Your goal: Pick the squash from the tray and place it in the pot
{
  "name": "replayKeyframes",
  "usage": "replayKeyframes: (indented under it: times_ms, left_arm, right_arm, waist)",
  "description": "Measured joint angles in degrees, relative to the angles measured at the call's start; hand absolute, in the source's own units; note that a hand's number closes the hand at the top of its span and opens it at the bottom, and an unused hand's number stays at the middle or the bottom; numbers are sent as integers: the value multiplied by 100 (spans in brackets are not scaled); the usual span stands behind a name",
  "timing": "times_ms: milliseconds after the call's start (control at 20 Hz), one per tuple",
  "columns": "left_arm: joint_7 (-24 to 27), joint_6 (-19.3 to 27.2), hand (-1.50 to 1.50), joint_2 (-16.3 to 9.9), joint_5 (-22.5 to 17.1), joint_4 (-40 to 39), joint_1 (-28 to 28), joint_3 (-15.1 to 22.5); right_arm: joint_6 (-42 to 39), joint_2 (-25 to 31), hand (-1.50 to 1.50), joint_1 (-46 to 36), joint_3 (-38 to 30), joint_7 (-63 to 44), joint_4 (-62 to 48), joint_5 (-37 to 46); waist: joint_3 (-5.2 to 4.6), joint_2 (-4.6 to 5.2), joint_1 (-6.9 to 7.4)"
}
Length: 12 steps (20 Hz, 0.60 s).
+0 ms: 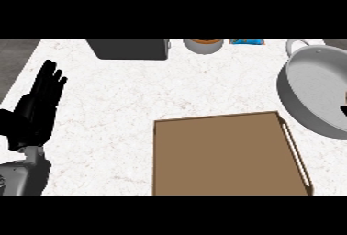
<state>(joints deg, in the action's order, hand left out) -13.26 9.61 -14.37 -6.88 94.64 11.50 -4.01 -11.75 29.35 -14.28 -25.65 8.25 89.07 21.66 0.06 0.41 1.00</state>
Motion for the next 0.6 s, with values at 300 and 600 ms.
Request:
replayKeyframes:
  times_ms: [300, 600]
  left_arm:
    - [-13, -53, 0, 22, 5, -78, 97, 24]
    - [27, -131, 0, 14, -20, -105, 106, -49]
  right_arm:
    - [1287, 275, 150, -582, 267, 655, -1486, 1372]
    - [2056, 406, 150, -1413, 368, 1562, -3670, 1845]
  waist:
    - [3, 22, 83]
    - [4, 16, 81]
